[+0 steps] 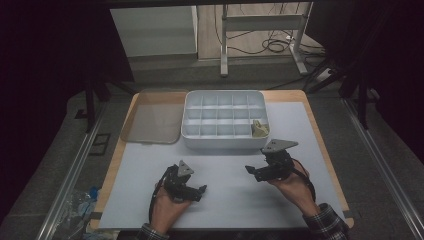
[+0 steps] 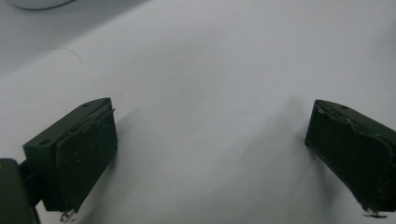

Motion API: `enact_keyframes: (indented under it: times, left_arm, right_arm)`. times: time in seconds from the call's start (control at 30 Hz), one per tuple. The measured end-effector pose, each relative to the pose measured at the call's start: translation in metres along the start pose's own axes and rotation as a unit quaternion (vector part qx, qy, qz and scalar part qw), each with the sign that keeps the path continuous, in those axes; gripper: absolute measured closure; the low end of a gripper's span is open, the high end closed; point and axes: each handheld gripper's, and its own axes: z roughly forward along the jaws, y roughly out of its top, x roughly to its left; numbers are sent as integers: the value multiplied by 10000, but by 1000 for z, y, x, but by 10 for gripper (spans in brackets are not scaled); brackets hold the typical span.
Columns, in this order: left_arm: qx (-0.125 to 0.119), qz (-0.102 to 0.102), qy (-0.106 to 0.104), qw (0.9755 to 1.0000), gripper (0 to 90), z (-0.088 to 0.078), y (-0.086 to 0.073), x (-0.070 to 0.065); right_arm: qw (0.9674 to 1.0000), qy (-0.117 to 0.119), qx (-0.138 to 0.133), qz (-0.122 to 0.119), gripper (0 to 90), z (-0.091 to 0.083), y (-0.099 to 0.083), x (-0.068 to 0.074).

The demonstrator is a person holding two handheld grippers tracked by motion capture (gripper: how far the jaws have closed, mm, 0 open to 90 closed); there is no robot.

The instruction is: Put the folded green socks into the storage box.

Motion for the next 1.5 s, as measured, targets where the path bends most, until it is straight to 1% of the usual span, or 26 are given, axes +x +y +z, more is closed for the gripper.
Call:
enact_keyframes:
  times: [0.17,0.47,0.67,0.9,1.0,1.17,1.33,1.5]
  left_arm:
    - [-9,-11,2,10000,23,0,0,0]
    - [-1,-1,0,10000,23,0,0,0]
    - [0,1,1,10000,23,0,0,0]
    - [-3,3,2,10000,23,0,0,0]
    - [-3,3,0,10000,23,0,0,0]
    - [-3,4,2,10000,23,0,0,0]
    - [-5,2,0,10000,23,0,0,0]
    - [-8,0,1,10000,23,0,0,0]
  right_arm:
    - [10000,55,-34,-20,149,-3,-6,5]
    - [9999,96,3,-71,145,-6,-19,16]
    - [9999,116,42,-31,144,-4,-29,21]
    - [9997,211,82,23,142,-1,-41,29]
    - [9997,208,101,17,138,0,-45,32]
    - [9997,184,153,-52,129,5,-53,36]
    - [9995,235,192,-81,119,9,-58,40]
    - [9991,241,280,-187,100,16,-63,46]
